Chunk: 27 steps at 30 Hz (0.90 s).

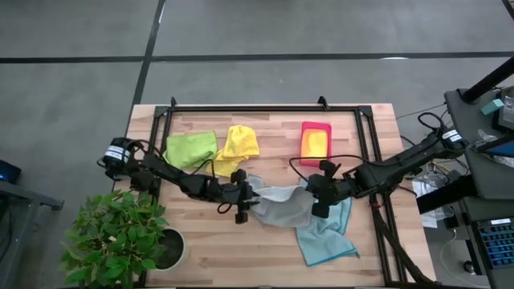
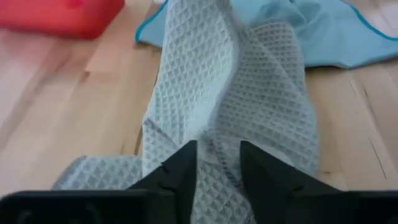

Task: Fold microfiber towels
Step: Fold the gray microfiber towel

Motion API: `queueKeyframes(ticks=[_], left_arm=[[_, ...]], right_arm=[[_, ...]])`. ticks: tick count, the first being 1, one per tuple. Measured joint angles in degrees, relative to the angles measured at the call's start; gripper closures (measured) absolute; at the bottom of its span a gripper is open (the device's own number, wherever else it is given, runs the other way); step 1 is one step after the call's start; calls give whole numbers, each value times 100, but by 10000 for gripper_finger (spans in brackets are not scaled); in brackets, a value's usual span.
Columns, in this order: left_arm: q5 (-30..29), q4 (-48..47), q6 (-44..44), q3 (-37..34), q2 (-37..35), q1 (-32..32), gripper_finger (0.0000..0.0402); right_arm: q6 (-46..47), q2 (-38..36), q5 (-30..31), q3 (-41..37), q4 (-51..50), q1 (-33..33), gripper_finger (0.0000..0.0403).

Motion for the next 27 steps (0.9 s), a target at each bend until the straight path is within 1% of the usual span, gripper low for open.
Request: queueKeyframes(ticks=[3,5,9,12,15,17,21,22,24,27], left_arm=[[25,-4,-247,-1,71,-5,257],[209,19,-258,-1,138,-13,247],[437,199,-590,1,296,-22,246],[572,181,-812,-1,391,-28,253],[657,180,-838,-3,409,-54,272],[664,210,-808,-3,403,-63,298],[638,287,-657,-5,264,-52,381],[624,294,-649,-5,218,-59,390],[614,270,-569,-5,109,-125,396],[690,264,-183,-5,-224,-246,400]], right_arm=[[0,0,0,0,0,0,394],[0,0,1,0,-4,0,394],[-17,0,2,0,2,0,394],[-17,0,4,0,13,0,394],[-26,0,4,-4,15,0,394],[-35,0,12,-6,34,0,394],[-39,0,154,-7,116,4,394],[-39,0,153,-7,138,4,394],[-27,0,147,-7,171,11,394],[-110,0,120,-7,323,33,394]])
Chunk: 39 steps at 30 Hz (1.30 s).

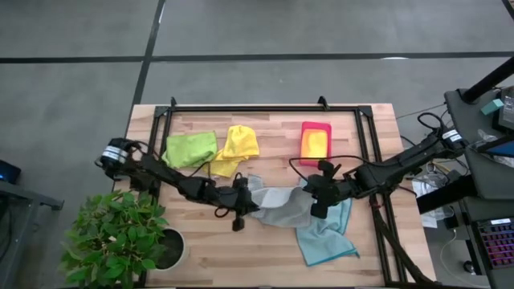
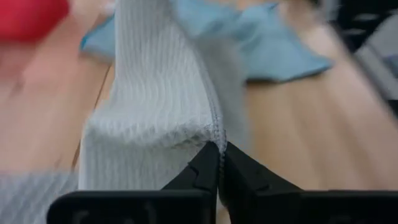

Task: Fold microfiber towels
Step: Fold the gray microfiber towel

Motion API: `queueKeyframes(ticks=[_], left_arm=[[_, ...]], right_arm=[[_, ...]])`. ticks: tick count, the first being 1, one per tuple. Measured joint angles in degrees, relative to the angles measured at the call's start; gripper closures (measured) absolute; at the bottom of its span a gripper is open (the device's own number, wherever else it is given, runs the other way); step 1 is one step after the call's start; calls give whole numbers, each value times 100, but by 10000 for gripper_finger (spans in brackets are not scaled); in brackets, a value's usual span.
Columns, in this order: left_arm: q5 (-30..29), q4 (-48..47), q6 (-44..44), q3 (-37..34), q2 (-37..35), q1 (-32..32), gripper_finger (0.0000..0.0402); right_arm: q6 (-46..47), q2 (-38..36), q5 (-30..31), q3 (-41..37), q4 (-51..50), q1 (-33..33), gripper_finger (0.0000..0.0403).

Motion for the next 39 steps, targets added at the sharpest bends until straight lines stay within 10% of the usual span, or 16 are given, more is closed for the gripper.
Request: queueKeyframes(ticks=[14,23,31,39], left_arm=[[516,-1481,439,0,-2721,-108,401],[202,-3752,467,416,-4289,682,401],[64,-4982,1150,1226,-4824,1212,402],[684,-5037,825,1182,-4694,644,402]], right_arm=[[-1637,0,-278,1301,-234,131,394],[-3186,0,672,2598,-848,-475,394],[-3986,9,1155,3003,-522,-957,394],[-2717,7,174,2956,-991,-372,394]])
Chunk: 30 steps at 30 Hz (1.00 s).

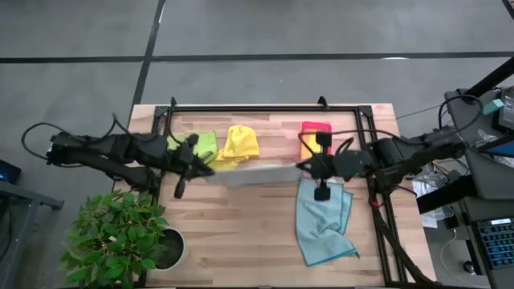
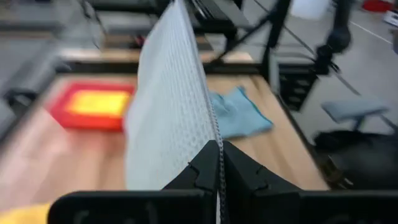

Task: Fold microfiber towels
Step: Fold the gray microfiber towel

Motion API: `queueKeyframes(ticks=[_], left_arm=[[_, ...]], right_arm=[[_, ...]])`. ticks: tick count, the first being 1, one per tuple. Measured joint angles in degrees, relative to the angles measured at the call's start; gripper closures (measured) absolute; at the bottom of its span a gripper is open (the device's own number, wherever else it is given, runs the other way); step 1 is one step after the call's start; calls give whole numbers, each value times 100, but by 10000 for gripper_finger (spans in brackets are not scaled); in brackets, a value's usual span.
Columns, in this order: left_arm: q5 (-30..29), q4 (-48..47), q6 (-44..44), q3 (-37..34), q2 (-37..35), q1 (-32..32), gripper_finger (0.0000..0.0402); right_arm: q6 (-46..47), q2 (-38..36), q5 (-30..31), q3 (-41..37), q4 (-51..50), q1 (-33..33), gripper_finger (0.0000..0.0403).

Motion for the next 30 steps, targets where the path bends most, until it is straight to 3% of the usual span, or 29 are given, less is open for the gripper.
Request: queueKeyframes(ticks=[7,14,20,25,30], left_arm=[[67,110,-903,-140,731,-1144,402],[70,1078,-1668,-140,1821,-2057,402],[255,1761,-2502,-140,2928,-2434,402],[657,2556,-2689,-103,3806,-2512,402],[736,2383,-2785,-107,4252,-2428,402]], right_arm=[[1415,276,-826,-398,40,757,394],[2717,989,-1442,-736,187,1473,394],[3591,1807,-2718,-814,773,1761,394],[3846,2428,-3652,-825,1178,1818,394],[3498,2503,-3647,-829,1095,1586,394]])
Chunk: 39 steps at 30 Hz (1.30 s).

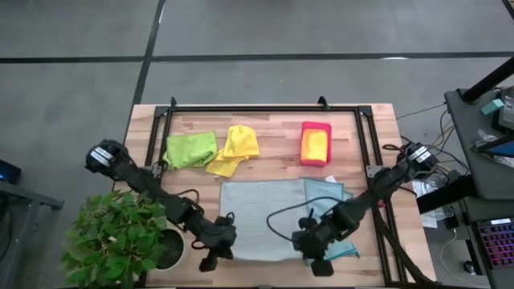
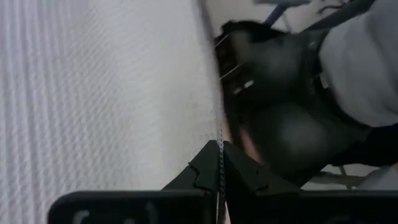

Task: Fold microfiber towels
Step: Fold the gray microfiber towel

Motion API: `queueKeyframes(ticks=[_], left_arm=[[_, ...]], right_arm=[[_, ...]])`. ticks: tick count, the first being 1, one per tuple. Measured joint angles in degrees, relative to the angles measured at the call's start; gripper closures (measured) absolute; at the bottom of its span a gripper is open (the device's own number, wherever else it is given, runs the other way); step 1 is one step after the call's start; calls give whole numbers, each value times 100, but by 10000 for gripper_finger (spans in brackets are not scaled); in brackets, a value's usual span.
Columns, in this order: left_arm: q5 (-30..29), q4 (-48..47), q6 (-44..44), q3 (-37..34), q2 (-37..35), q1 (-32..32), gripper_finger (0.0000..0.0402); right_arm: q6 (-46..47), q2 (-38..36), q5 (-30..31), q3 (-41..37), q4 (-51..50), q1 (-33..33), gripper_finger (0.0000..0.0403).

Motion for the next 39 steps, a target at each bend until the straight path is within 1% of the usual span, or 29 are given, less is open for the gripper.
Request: queueKeyframes(ticks=[4,7,11,16,22,24,29,34,39], left_arm=[[-74,-678,-41,-33,15,158,402],[-416,-1432,88,-33,-94,353,402],[-873,-2312,413,-33,-215,763,402],[-1215,-2877,1015,-67,-210,1394,402],[-1309,-2907,1591,-118,-198,2014,402],[-1307,-2924,1694,-120,-198,2171,402],[-1360,-3065,1807,-120,-198,2462,402],[-1621,-3275,1814,-125,-198,2608,402],[-1675,-3302,1840,-125,-198,2631,402]], right_arm=[[-445,-139,680,0,-616,-341,394],[-808,-160,1314,0,-1050,-675,394],[-1443,-90,1773,-48,-1230,-1159,394],[-2017,0,1891,-162,-1240,-1814,394],[-2256,6,1913,-511,-1142,-2368,394],[-2281,6,2009,-639,-1023,-2491,394],[-2429,6,2102,-968,-484,-2649,394],[-2570,6,2459,-1071,-202,-2702,394],[-2720,8,2459,-1102,-5,-2729,394]])
